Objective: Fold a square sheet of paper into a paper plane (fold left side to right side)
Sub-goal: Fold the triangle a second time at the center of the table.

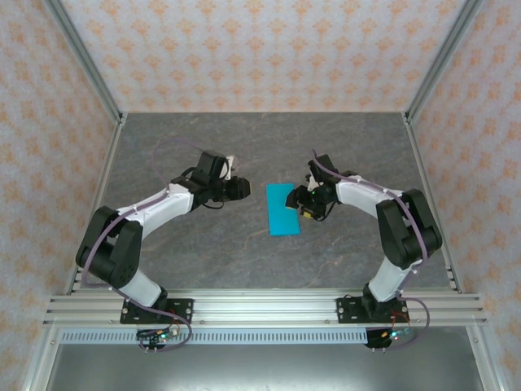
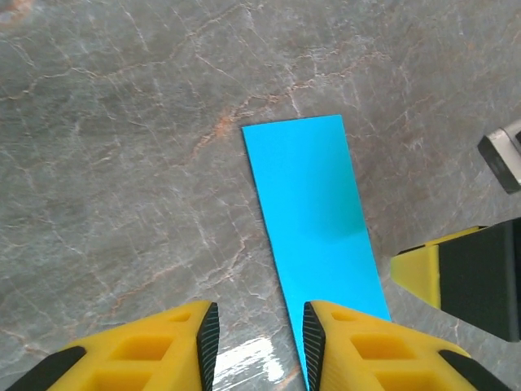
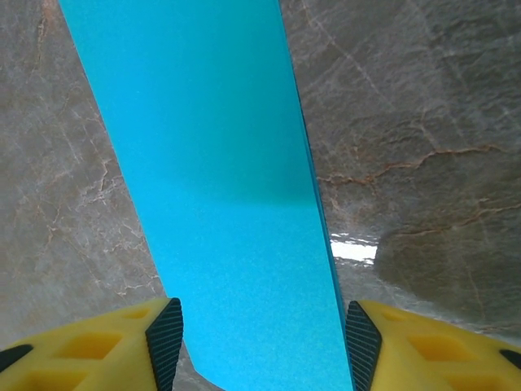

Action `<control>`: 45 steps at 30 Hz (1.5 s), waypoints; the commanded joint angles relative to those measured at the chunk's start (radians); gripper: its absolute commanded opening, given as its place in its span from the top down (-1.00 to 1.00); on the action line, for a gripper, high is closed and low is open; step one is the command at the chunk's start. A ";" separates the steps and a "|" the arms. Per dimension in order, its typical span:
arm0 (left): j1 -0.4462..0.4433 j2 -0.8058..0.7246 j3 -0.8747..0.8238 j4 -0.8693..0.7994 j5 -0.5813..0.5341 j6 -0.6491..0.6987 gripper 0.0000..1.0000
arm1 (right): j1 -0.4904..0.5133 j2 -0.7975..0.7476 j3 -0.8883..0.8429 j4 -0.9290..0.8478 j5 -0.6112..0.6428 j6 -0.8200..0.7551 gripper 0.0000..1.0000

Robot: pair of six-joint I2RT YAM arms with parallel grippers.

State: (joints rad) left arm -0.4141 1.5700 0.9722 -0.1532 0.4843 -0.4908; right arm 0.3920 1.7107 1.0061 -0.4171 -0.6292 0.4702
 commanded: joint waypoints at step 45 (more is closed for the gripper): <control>-0.098 -0.160 -0.068 0.018 -0.020 0.157 0.05 | -0.002 0.072 0.066 0.144 -0.219 0.030 -0.02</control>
State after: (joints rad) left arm -0.4870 1.4631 0.9268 -0.1474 0.4637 -0.4091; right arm 0.4084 1.7611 1.0294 -0.3004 -0.8169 0.5045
